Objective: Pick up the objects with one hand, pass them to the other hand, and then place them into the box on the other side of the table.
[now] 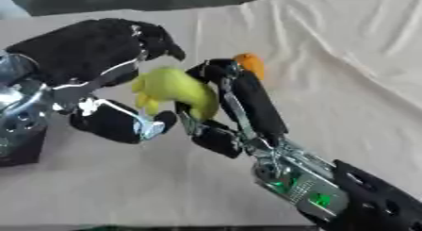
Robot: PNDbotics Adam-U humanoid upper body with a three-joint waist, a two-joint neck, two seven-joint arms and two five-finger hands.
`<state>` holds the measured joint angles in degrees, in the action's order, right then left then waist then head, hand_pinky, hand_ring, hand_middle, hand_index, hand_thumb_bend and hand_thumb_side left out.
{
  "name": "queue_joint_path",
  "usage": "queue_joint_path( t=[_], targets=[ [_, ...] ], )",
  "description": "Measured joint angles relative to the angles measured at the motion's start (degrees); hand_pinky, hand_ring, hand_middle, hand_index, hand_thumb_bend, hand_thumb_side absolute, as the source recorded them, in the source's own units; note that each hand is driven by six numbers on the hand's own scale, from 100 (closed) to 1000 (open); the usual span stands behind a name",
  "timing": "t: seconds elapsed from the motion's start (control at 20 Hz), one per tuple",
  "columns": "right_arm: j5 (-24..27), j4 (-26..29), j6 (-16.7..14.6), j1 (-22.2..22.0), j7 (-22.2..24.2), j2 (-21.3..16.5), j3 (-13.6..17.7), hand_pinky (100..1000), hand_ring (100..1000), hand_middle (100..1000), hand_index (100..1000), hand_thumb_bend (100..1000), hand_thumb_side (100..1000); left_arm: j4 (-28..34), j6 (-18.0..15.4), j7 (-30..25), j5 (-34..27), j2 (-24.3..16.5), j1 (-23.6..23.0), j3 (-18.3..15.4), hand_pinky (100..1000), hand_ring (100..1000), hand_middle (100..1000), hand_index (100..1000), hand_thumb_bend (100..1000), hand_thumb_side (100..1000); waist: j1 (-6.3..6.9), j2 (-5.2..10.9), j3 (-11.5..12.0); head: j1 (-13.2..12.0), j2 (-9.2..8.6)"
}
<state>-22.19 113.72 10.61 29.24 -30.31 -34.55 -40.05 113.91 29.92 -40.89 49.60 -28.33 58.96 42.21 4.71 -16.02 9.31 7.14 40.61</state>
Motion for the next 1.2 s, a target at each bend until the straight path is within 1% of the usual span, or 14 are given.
queue_joint_path(
  t=[0.4,0.55,0.75,0.8,0.95,1.05,1.2],
  targets=[
    [0.2,0.0,-0.7,-0.1,0.2,-0.1,-0.3,200,538,364,477,100,100,0.0,0.5,0.5,1.5,0.0,0.0,1.2,905,905,804,849,382,427,0.27,0.02,-0.1,0.1,0.0],
    [0.3,0.0,-1.4,-0.1,-0.2,-0.1,-0.2,211,539,363,475,100,100,-0.1,0.5,0.5,2.2,0.0,0.2,1.6,903,907,810,843,421,453,0.49,0.05,-0.1,0.1,0.02],
    [0.5,0.0,-2.3,-0.5,-0.8,-0.5,-0.1,208,544,366,477,100,100,-1.6,0.2,0.2,3.0,0.2,0.6,2.1,899,905,810,838,425,460,0.54,0.14,-0.1,0.1,0.06],
    [0.7,0.0,-2.4,-0.6,-0.8,-0.5,-0.1,193,548,368,478,100,166,-2.1,0.1,0.1,3.1,0.4,0.6,2.3,899,905,810,836,421,459,0.54,0.14,-0.1,0.1,0.07],
    [1.7,0.0,-1.4,-1.0,-0.6,-0.7,-0.3,196,551,370,477,100,143,-3.1,-0.1,-0.1,3.4,0.6,0.6,2.5,900,907,813,835,437,471,0.54,0.33,-0.1,0.2,0.11],
    [1.8,0.0,-0.8,-1.0,-0.4,-1.0,-0.5,201,552,370,477,100,143,-3.6,-0.2,-0.2,3.6,0.6,0.6,2.7,899,907,813,832,443,478,0.54,0.45,-0.1,0.3,0.12],
    [1.8,0.0,-0.4,-1.0,-0.1,-1.0,-0.9,203,552,371,477,100,139,-3.9,-0.4,-0.4,3.9,0.5,0.6,2.8,896,904,810,828,423,464,0.54,0.45,-0.1,0.4,0.13]
  ],
)
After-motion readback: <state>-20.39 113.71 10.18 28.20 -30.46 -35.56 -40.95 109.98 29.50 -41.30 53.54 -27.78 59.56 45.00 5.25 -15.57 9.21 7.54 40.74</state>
